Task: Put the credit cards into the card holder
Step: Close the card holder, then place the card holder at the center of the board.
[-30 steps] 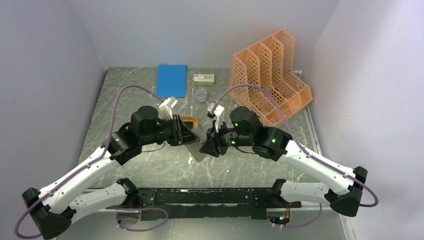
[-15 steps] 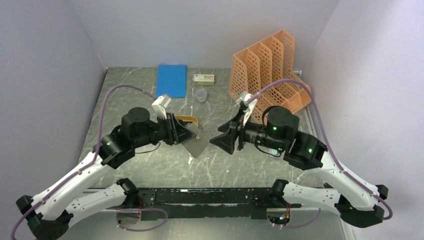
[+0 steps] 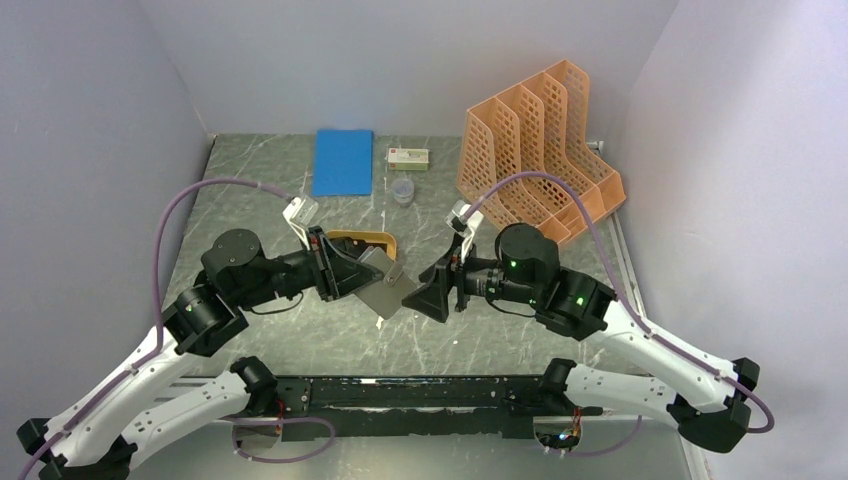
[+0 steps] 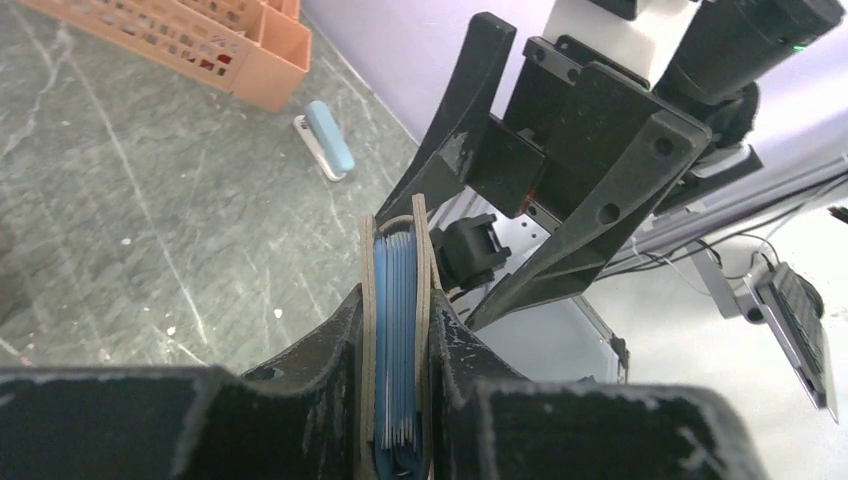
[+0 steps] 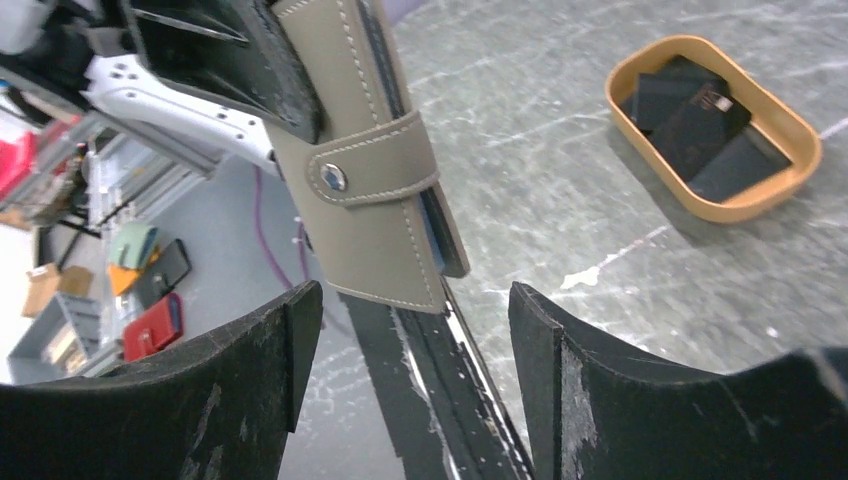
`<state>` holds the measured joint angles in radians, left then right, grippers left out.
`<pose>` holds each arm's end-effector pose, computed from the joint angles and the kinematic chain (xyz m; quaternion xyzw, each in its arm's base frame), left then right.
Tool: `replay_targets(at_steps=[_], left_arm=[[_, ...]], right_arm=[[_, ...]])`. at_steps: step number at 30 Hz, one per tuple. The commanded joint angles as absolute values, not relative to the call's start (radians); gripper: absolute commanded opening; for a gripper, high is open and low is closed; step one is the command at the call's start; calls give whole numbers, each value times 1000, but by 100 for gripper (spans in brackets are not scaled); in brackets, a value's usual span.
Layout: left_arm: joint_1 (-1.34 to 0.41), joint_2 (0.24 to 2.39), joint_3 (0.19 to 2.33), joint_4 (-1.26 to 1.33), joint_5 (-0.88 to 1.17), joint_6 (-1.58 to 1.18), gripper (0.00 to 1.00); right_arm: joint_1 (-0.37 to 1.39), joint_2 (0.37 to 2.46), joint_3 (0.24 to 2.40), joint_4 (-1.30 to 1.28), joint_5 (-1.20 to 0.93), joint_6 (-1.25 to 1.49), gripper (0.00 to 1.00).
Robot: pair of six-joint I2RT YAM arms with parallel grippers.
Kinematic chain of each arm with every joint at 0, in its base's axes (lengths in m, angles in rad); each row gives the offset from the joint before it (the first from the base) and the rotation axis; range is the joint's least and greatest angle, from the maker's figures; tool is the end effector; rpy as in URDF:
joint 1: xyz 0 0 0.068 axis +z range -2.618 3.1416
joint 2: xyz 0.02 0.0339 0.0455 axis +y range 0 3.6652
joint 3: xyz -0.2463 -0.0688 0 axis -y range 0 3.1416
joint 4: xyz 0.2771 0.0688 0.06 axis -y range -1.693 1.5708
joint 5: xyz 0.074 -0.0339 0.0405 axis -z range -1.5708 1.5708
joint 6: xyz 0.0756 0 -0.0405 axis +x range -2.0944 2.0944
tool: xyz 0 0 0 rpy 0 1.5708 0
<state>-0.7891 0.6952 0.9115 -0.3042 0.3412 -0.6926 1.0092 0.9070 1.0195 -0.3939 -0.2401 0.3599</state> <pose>0.1464 -0.1834 0.3766 0.1496 0.7204 -0.5416 0.4066 0.1331 0.2453 0.3573 -0.3213 0.7291 0.4514 0.4017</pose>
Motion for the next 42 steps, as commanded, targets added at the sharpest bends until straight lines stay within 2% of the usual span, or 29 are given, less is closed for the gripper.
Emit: replay_targets(at_steps=[1, 9, 13, 20, 26, 32, 33, 34, 35, 37, 38, 39, 40, 42], left_arm=[[-795, 675, 897, -157, 448, -693, 5], [-795, 659, 856, 60, 635, -745, 5], [-795, 646, 835, 153, 720, -775, 5], [-795, 654, 857, 123, 720, -750, 5], [-795, 655, 849, 116, 704, -749, 5], [-795, 663, 888, 12, 657, -687, 5], [-794, 662, 904, -46, 626, -664, 11], [-795, 661, 920, -104, 587, -643, 29], [-794, 659, 942, -188, 533, -619, 57], [-795, 647, 985, -320, 366, -581, 72], [-795, 633, 1001, -377, 263, -568, 76], [-794, 618, 1016, -425, 160, -557, 85], [-795, 600, 1024, -466, 32, -550, 90], [-794, 561, 1026, -515, -95, -532, 90]], right_arm=[[1011, 861, 986, -230, -349, 418, 72], [995, 838, 914, -98, -464, 483, 72], [996, 836, 892, 10, -589, 530, 66], [996, 837, 857, 127, -662, 599, 56], [996, 866, 811, 253, -698, 679, 35], [996, 852, 823, 228, -672, 651, 1], [995, 846, 839, 192, -654, 631, 0], [996, 834, 860, 139, -603, 601, 0], [996, 824, 889, 59, -527, 565, 0], [997, 798, 942, -111, -334, 501, 0], [997, 781, 962, -184, -214, 483, 0], [996, 767, 972, -246, -100, 476, 0], [996, 751, 975, -295, 17, 479, 0], [996, 731, 962, -378, 195, 520, 0]])
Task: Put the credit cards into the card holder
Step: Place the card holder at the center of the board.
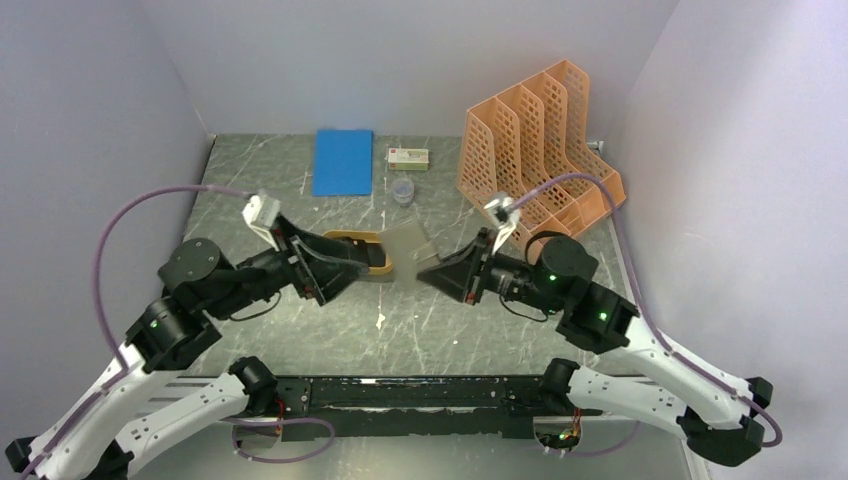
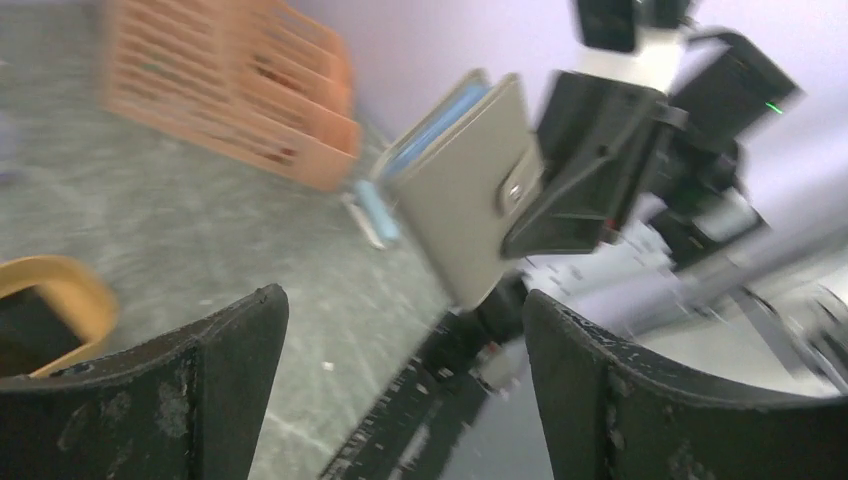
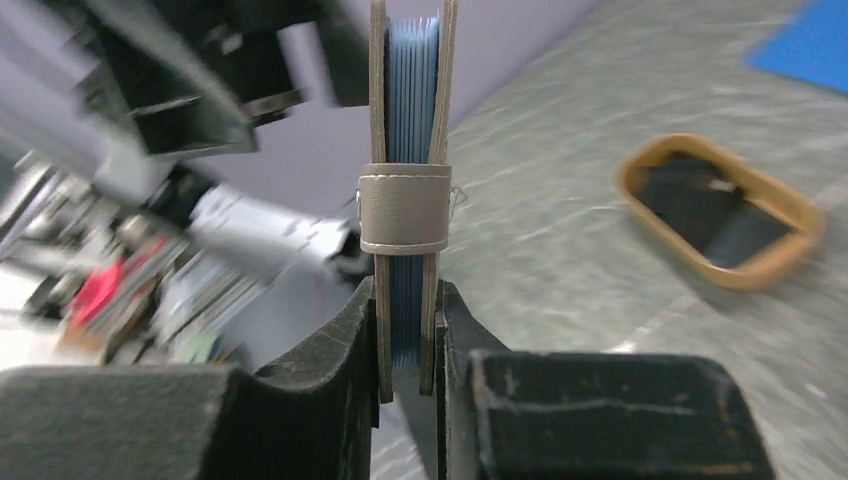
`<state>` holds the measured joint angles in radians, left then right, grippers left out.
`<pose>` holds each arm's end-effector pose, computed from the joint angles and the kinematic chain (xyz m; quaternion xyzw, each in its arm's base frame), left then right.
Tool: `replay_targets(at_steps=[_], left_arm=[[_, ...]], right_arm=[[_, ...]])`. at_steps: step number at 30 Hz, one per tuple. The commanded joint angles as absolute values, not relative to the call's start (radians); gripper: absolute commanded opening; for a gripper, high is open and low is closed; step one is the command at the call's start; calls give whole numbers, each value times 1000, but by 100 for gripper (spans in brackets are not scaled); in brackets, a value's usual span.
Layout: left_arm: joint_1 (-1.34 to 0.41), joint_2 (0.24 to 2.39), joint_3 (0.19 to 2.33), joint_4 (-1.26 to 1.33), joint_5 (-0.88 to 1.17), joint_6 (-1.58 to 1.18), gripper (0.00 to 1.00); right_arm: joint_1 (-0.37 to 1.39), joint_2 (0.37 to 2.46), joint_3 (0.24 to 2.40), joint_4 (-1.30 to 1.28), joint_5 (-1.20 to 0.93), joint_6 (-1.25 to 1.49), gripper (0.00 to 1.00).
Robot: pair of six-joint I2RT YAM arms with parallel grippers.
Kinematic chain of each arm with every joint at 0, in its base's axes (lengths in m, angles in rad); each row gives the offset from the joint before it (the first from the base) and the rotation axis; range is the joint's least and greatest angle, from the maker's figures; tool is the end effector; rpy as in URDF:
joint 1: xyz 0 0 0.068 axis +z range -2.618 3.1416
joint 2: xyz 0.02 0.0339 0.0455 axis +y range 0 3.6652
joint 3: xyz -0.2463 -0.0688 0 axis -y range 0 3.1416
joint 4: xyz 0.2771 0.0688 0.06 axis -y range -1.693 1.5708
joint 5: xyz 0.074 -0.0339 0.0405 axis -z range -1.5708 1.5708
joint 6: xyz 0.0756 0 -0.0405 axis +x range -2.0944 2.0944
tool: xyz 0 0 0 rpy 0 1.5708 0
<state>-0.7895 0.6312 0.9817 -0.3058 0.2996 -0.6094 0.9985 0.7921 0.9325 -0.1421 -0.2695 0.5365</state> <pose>0.1299 -0.1626 0.4169 0.1689 0.6709 -0.5390 0.4804 0.1238 0.2294 0.3868 -0.2530 0.6609 0.5545 0.4378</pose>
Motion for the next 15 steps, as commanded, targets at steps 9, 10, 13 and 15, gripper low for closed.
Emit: replay_targets(at_steps=[9, 10, 13, 15], left_arm=[[-795, 472, 866, -510, -256, -516, 90], [-795, 469, 838, -507, -271, -518, 91], [-795, 454, 770, -479, -286, -507, 91], [-795, 442, 729, -449, -270, -494, 91]], right_arm=[[961, 881, 755, -301, 207, 731, 0], [952, 886, 716, -246, 184, 765, 0], [901, 891, 597, -88, 105, 858, 0], [863, 903, 486, 29, 50, 938, 0]])
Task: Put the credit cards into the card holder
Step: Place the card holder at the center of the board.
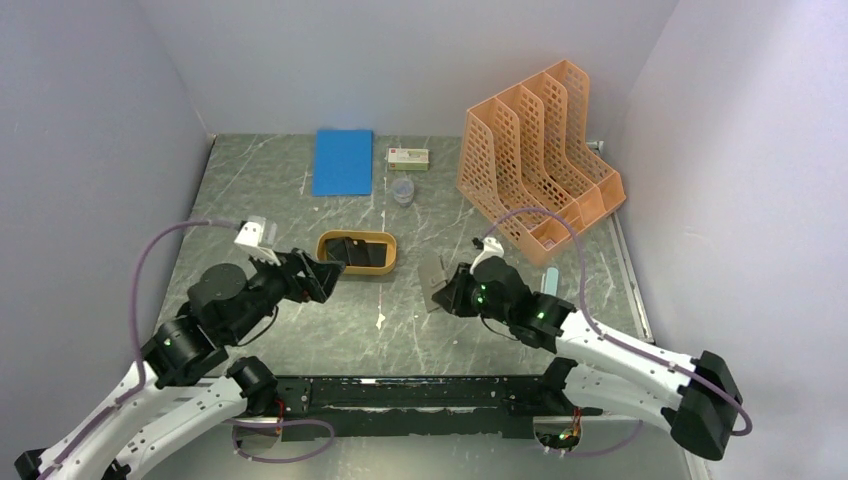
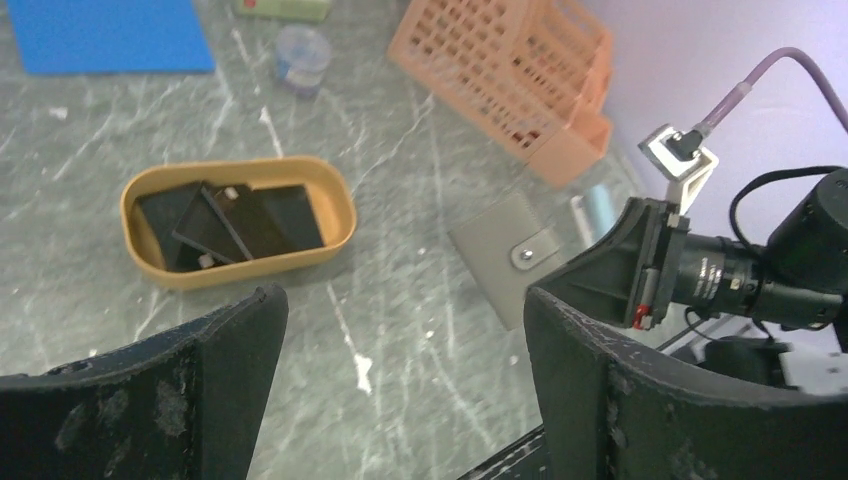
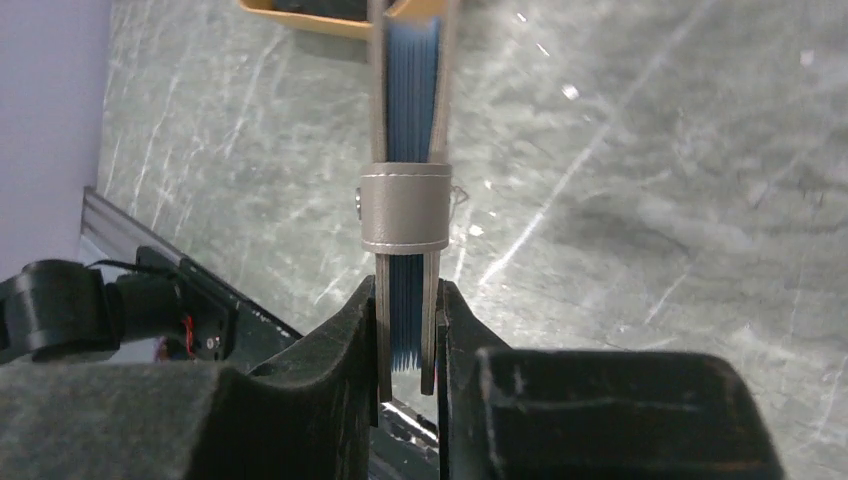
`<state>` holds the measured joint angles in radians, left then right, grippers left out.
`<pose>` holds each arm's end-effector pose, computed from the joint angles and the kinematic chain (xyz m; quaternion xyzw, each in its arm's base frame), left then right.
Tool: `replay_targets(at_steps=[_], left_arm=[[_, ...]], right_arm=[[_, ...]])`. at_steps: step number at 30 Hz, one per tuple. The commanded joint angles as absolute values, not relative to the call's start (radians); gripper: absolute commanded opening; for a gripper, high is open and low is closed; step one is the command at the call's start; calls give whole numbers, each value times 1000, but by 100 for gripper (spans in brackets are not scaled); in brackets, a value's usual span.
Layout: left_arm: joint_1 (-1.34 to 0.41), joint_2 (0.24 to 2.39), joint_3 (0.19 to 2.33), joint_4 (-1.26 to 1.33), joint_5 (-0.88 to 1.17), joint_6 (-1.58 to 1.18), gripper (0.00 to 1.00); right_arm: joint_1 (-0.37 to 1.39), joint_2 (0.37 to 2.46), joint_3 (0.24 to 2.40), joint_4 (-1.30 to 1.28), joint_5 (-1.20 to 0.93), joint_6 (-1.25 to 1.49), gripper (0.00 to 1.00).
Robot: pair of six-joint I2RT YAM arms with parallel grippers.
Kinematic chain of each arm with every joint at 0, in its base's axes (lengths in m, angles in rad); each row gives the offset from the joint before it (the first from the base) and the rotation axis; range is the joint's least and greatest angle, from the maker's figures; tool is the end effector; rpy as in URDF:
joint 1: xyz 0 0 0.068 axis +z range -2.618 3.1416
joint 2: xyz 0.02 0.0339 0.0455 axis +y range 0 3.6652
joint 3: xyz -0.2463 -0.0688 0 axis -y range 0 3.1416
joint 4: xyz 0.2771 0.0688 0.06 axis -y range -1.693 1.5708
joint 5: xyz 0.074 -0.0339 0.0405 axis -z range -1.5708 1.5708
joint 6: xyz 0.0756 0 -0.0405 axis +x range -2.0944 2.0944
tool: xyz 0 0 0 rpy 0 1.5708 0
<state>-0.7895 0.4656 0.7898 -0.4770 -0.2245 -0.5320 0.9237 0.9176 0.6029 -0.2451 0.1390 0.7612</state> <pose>0.1454 -0.1227 0.3467 0.0245 0.7574 -0.3299 0.5630 0.1763 0.2159 0.2013 -0.0373 0.8727 0.3201 0.3669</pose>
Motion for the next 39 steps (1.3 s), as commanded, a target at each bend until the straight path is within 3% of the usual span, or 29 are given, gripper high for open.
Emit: replay_targets(at_steps=[1, 16, 39], left_arm=[[-795, 437, 711, -442, -262, -493, 91], [-795, 476, 648, -418, -197, -468, 88], [-795, 511, 646, -414, -187, -471, 87]], right_arm=[[844, 913, 445, 84, 27, 975, 0], [813, 1111, 281, 404, 32, 1132, 0], [814, 1218, 217, 428, 25, 1165, 1]])
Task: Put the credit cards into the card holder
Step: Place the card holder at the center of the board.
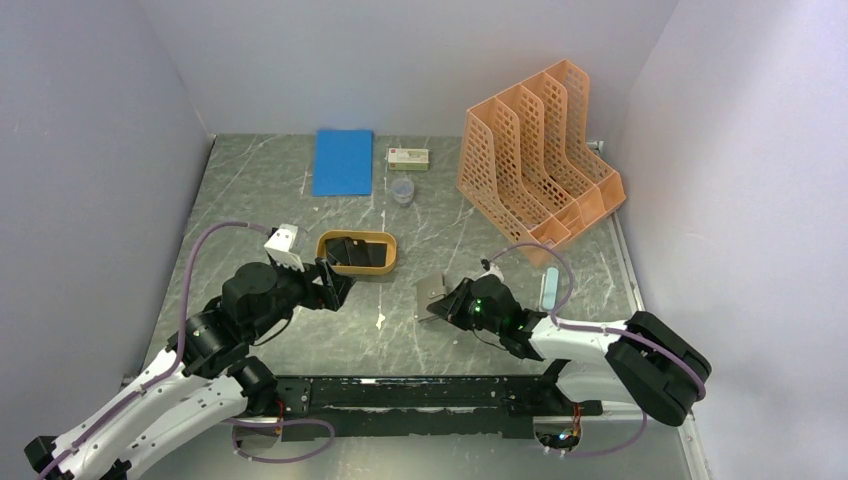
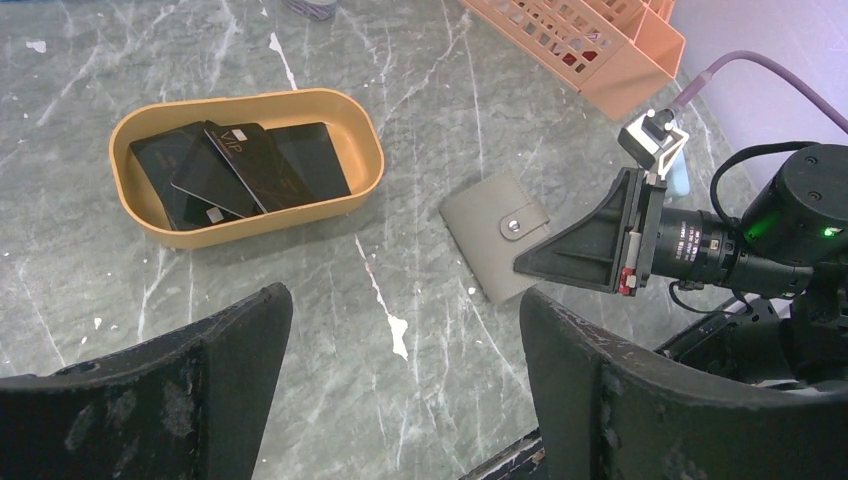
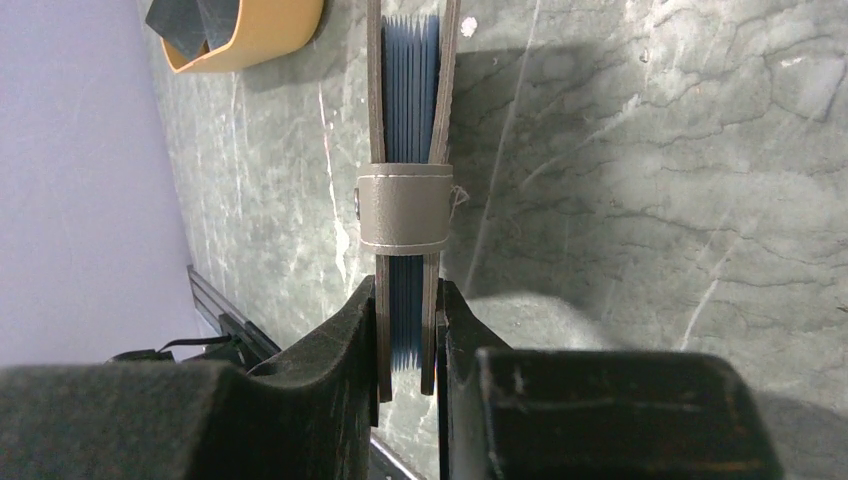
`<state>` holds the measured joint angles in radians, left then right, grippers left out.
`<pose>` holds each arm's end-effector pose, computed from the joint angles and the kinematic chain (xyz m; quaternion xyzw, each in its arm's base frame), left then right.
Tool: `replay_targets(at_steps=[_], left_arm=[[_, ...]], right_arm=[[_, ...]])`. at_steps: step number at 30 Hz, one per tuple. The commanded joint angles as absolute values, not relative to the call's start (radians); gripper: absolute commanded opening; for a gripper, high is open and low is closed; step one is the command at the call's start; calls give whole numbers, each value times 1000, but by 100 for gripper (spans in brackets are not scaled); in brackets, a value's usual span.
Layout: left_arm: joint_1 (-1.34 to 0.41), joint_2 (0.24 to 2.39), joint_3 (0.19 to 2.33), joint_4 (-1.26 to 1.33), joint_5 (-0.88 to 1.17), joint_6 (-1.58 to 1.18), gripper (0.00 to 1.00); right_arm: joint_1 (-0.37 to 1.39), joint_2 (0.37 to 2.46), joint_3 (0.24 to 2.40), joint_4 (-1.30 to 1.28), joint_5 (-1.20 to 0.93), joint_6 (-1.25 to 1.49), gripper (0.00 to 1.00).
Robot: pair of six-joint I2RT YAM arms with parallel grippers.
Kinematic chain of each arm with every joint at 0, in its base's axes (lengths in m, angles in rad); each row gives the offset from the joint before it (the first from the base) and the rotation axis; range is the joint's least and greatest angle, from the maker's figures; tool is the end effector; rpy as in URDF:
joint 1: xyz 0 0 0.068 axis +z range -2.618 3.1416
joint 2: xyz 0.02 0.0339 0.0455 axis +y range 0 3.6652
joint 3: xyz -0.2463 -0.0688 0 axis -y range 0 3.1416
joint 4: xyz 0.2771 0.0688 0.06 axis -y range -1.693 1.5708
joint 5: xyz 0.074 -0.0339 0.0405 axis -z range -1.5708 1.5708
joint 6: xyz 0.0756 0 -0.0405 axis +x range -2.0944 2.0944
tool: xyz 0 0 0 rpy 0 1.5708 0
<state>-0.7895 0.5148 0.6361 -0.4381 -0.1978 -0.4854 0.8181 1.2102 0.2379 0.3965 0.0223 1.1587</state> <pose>0.1614 -0.1416 0.2817 0.0648 0.8053 -0.2832 0.5168 0.1819 0.1917 0.0674 0.1542 0.8651 0.3931 0.2707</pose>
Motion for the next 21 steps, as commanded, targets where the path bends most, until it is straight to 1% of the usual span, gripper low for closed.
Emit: replay_targets(at_steps=[1, 5, 11, 15, 19, 21], left_arm=[[-795, 513, 646, -415, -188, -471, 87], [-795, 514, 650, -422, -195, -471, 87], [-795, 504, 645, -416, -193, -471, 87], [-795, 511, 648, -419, -194, -471, 87], [-795, 511, 647, -419, -195, -474, 87], [-795, 515, 650, -421, -198, -474, 87]], right_arm=[[815, 1217, 215, 423, 25, 1164, 2], [815, 1204, 205, 416, 29, 1153, 8], [814, 1203, 184, 436, 28, 1149, 11], [814, 1219, 169, 455, 26, 1146, 20], [815, 1214, 158, 448, 34, 1140, 25], [815, 1203, 158, 430, 41, 1129, 32]])
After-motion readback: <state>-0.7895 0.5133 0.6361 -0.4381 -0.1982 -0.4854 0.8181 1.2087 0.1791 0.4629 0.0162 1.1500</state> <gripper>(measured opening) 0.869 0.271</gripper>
